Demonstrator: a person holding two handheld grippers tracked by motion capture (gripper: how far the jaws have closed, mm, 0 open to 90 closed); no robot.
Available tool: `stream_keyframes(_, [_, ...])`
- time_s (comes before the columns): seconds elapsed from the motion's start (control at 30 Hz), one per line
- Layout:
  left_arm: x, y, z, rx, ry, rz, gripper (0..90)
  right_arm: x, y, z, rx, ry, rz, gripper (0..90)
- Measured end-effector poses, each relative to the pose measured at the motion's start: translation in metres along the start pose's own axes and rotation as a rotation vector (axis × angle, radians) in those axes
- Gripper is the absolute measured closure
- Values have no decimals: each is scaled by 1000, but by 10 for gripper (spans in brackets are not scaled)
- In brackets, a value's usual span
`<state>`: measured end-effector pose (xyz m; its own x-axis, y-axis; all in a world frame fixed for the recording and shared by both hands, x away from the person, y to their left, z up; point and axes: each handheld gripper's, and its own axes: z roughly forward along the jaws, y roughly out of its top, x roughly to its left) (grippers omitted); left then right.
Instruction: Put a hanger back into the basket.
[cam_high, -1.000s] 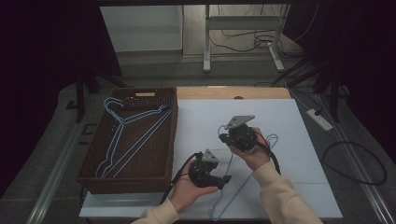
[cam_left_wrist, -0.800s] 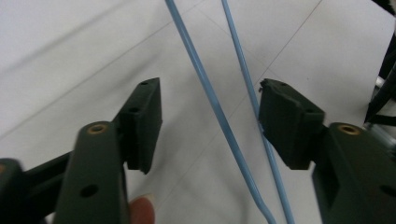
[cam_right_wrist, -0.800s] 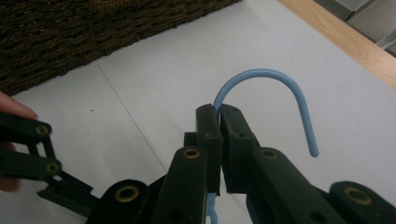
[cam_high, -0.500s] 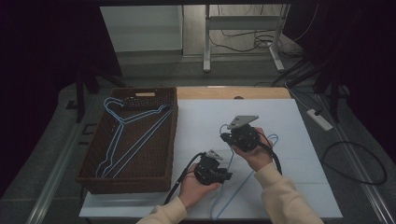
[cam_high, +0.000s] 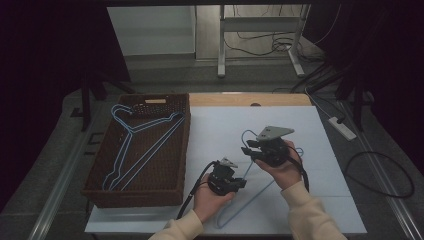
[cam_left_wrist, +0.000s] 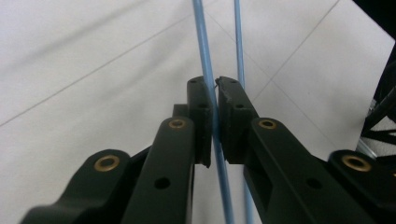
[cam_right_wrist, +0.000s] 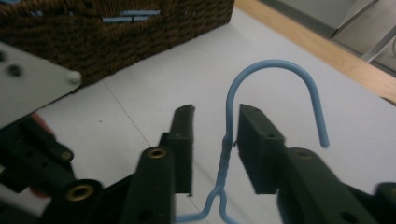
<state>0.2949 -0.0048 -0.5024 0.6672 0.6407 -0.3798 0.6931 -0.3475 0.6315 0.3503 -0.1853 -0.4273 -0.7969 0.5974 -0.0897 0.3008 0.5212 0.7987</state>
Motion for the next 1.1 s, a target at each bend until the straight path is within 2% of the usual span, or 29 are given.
stream_keyframes(0.13, [-1,0,-4,-24,3,1,863,-1,-15,-24,-66,-6,62,528])
stream_keyframes(0.27, [-2,1,-8,-44,-1,12,867,2,-35,-43,-79,-18,90,502])
stream_keyframes(0.33, [-2,2,-10,-52,-3,15,868,2,-40,-46,-81,-20,97,502])
stream_keyframes(0.37, [-2,2,-11,-57,-6,16,868,3,-56,-57,-89,-33,113,498])
stream_keyframes(0.63, [-5,5,-21,-102,-29,18,870,-4,-92,-76,-93,-33,165,485])
stream_keyframes(0.8, [-5,8,-33,-132,-55,15,871,-9,-102,-82,-102,-41,187,481])
stream_keyframes(1.1, [-8,11,-51,-169,-82,27,871,-11,-105,-86,-127,-55,194,481])
